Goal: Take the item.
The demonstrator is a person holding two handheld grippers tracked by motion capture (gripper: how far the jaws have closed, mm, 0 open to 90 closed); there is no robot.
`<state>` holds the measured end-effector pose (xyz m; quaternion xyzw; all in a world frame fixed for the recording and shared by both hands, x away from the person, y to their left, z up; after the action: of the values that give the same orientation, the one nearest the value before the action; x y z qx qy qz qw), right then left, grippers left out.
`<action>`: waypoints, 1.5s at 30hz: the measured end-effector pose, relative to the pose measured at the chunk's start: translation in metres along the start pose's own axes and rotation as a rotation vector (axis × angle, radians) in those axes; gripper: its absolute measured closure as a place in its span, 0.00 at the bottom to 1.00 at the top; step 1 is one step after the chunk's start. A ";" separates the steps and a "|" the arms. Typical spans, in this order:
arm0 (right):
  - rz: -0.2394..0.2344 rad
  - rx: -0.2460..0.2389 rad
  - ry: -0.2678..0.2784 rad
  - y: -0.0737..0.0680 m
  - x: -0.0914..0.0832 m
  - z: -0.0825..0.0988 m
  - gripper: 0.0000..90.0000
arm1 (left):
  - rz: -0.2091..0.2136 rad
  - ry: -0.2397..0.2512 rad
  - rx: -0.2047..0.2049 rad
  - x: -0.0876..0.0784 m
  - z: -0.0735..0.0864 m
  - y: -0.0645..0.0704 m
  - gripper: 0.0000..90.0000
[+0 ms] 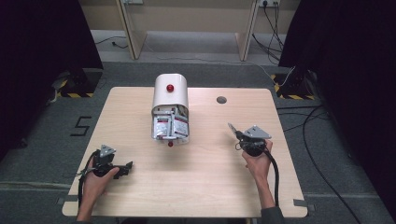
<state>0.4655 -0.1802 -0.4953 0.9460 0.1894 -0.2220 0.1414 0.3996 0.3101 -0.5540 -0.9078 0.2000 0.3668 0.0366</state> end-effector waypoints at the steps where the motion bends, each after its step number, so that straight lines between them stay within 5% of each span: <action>1: 0.001 -0.005 -0.002 0.000 0.001 0.001 0.99 | 0.000 0.000 0.000 0.000 0.000 0.000 0.00; 28: -0.023 -0.023 -0.041 -0.009 0.019 0.014 0.96 | 0.000 0.000 0.000 0.000 0.000 0.000 0.00; 45: -0.089 0.007 -0.061 -0.017 0.026 0.018 0.92 | 0.000 0.000 0.000 0.000 0.000 0.000 0.00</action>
<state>0.4733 -0.1634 -0.5263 0.9299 0.2263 -0.2572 0.1338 0.3996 0.3101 -0.5540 -0.9078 0.1999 0.3669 0.0369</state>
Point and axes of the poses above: each handheld gripper's, and its own axes: x roughly forward along the jaws, z roughly out of its underside, y roughly to its right, the point moved 4 cm from there along x, roughly forward along the jaws, and after that the axes turned 5 degrees about z, right-handed, at the moved point
